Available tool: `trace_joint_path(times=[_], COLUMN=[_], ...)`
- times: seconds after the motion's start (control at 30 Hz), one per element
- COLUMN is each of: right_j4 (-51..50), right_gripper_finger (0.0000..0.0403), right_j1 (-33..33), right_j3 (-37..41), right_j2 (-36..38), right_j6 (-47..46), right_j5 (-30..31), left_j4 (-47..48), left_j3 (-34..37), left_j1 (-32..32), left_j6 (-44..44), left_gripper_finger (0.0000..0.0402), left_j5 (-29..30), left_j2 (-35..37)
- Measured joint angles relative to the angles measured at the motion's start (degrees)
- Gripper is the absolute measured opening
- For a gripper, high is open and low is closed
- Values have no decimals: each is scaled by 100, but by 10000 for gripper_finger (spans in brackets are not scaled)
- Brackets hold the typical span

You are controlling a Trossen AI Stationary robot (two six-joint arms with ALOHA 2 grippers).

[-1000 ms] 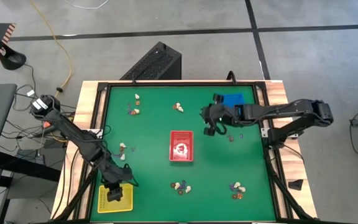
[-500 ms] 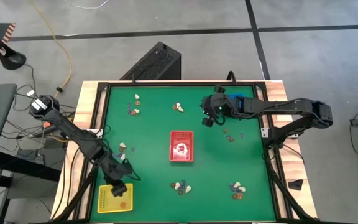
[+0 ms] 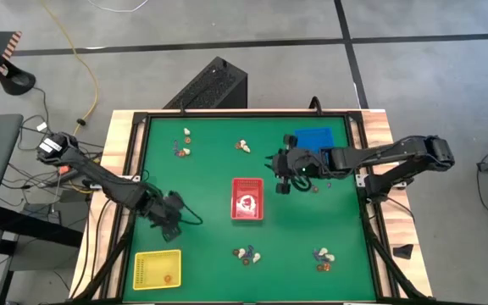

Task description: Sort Halloween decoration

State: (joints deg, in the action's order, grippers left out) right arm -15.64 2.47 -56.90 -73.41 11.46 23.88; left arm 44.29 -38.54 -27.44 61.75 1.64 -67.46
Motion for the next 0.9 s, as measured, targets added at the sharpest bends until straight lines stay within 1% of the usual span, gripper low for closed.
trace_joint_path(times=[0.1, 0.2, 0.33, 0.43, 0.67, 0.8, 0.9], right_j4=[-45, -78, -193, -295, -316, -318, -318], right_gripper_finger=[125, 125, 125, 125, 125, 125, 125], right_j1=[154, 244, 285, 285, 142, 25, -46], right_j3=[0, 0, 0, 0, 0, 0, 0], right_j2=[2, 2, 4, 2, 3, 4, 3], right_j6=[66, 68, 91, 235, 266, 276, 274], right_j5=[1, 2, 4, 7, 26, 27, 26], left_j4=[760, 1195, 1432, 1666, 1618, 1616, 1357], left_j3=[2, 2, 40, 42, 43, 46, 46], left_j1=[92, 87, 87, 92, 91, 91, 91], left_j6=[-248, -887, -1454, -1486, -1554, -1633, -1851], left_gripper_finger=[197, 197, 197, 197, 197, 197, 197], left_j5=[-166, -147, -110, 16, 359, 482, 487], left_j2=[0, 0, 0, 0, -40, -260, -521])
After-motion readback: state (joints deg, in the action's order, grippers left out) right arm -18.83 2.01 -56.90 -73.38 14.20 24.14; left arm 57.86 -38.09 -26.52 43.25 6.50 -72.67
